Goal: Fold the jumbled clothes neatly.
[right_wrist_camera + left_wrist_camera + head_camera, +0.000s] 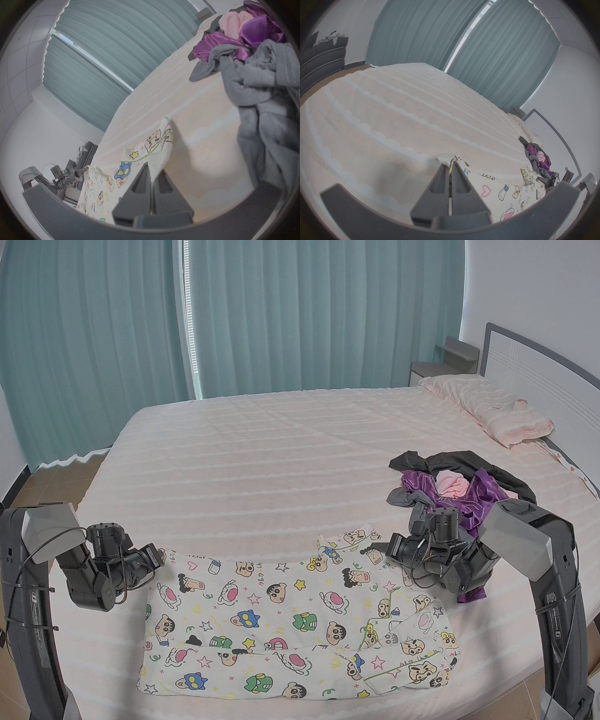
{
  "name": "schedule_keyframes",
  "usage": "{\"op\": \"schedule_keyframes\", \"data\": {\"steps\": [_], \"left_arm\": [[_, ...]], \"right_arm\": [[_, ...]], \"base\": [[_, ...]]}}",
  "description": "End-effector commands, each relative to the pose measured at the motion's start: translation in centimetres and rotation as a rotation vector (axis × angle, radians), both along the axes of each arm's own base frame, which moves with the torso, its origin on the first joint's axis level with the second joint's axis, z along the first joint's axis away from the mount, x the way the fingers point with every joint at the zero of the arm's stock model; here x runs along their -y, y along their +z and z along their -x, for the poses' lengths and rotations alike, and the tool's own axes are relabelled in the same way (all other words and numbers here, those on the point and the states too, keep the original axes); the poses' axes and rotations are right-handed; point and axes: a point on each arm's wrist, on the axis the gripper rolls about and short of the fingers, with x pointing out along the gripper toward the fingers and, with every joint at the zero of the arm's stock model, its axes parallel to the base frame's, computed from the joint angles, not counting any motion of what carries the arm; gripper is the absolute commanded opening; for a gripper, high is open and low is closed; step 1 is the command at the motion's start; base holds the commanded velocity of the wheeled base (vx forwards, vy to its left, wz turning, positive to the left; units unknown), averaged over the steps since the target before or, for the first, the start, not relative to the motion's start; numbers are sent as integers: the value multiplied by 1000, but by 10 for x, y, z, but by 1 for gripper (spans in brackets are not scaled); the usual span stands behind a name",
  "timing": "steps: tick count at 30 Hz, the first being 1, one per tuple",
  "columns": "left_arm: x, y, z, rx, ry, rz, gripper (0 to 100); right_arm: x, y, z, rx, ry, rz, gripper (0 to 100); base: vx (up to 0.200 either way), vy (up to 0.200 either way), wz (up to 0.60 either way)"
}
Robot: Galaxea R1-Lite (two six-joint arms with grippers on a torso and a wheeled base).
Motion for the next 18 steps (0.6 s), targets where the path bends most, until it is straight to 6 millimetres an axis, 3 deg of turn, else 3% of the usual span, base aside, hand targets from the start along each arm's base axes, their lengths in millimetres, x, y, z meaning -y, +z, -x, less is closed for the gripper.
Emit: {"op": "schedule_keyframes", "data": {"steps": [1,18], "left_arm": [[-2,0,4,-7,3,-2,0],[3,5,13,88,-19,-18,0]], "right_arm": [[8,-1,10,21,29,-27,0],[17,15,29,116,78,-67,0]], "base": [[0,0,0],[0,0,0]]}}
